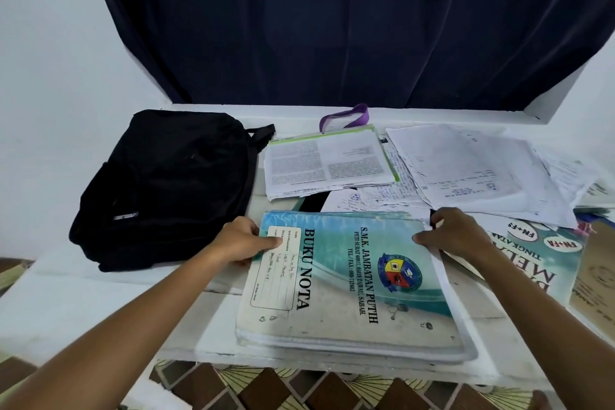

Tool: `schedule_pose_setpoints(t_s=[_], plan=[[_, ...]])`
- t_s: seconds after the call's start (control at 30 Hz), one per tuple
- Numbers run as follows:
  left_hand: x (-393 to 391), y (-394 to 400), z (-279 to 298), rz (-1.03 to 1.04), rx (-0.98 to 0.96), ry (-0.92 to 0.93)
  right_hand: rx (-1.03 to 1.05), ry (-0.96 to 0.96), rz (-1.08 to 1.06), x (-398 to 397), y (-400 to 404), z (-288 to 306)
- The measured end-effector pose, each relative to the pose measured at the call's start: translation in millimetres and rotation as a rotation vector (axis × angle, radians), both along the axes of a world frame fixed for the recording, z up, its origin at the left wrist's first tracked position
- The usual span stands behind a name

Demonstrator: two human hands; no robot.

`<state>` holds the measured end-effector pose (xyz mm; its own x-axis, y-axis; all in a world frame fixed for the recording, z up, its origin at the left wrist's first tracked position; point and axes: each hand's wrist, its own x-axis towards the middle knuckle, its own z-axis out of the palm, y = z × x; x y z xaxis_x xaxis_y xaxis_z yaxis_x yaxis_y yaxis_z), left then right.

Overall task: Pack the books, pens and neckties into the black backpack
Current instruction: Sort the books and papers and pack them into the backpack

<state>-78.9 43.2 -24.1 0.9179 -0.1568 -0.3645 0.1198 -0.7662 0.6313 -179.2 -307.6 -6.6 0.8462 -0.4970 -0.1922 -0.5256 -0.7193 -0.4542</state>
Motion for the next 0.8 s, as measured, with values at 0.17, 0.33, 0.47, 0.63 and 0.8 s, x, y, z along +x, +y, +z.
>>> schedule_pose_setpoints(t_s=[0.17,0.33,0.47,0.63,0.8], plan=[[-3.2,1.8,29.9,-0.157,0.334,-0.336,-0.131,-0.141,0.142,23.1,38.1,16.9],[-2.5,23.2,71.2,-0.132,0.329,-0.513,0.089,-0.184,0.362,69.6,78.6,24.5],[3.0,58.0,84.8,-0.035,0.351,-0.521,0.199,-0.212,0.520,106.4,116.3,38.6],[10.2,101.3,87.6,0.074,0.383,-0.516,0.238,-0.247,0.600,146.4,163.3,49.7],[30.6,149.6,79.8,0.160,0.383,-0.519,0.264,-0.272,0.692,176.9,224.5,54.8]])
